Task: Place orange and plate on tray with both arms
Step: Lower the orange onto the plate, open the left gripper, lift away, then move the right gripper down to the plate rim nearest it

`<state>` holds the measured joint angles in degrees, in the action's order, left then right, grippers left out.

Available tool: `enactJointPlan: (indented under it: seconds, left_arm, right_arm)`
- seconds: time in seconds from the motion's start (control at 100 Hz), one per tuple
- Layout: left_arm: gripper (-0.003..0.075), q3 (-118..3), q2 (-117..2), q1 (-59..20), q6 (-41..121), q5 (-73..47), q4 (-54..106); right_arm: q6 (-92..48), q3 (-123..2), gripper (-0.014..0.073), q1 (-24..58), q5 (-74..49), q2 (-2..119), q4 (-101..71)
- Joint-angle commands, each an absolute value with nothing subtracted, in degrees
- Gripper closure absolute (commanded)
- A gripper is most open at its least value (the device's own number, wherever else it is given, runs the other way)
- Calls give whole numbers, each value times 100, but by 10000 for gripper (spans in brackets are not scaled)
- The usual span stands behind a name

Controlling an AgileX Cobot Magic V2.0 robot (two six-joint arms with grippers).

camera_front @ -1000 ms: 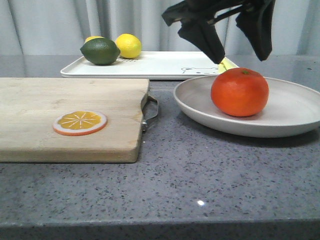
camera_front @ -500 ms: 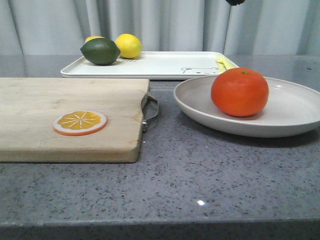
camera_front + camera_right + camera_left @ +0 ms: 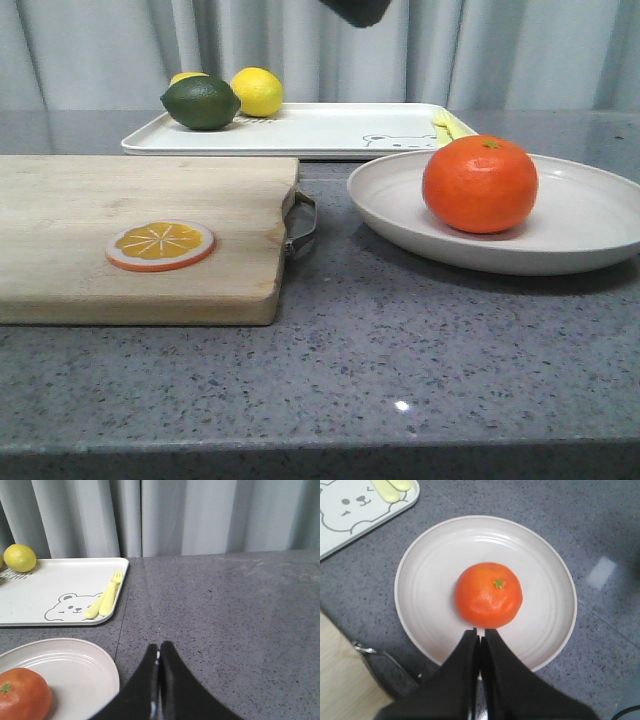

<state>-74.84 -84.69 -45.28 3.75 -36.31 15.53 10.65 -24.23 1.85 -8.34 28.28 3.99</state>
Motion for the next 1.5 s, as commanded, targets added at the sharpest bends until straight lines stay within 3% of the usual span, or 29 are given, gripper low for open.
enactJointPlan:
  seconds: [0.0,0.59,0.81,1.13,1.23,1.4,1.49]
  left_arm:
    - [739,-7128,-7829,-4520,228,-2978,1623]
    - [739,-3923,-4249,-4247,-653,-2020,1211]
    - [739,-3220,-3006,-3741,-653,-2162,1178]
    - [739,-2760,-2120,-3666,-653,-2162,1038]
    - [739,-2736,-2110,-3666,-653,-2162,1038]
    - [739,-2736,-2110,-3666,-653,-2162,1038]
    - [739,-2736,-2110,-3666,-653,-2162,1038]
  right_arm:
    - [1063,-2627,654,142,-365,2897,477]
    - [1063,-2754,654,148,-335,2914,477]
    - [1063,-3301,654,198,-1054,3380,477]
    - [1048,-4447,644,674,-2379,4779,477]
    - [893,-4818,567,861,-2779,5284,477]
    - [892,-5441,302,1091,-3464,6083,466]
    - [892,-5727,263,1093,-3825,6461,381]
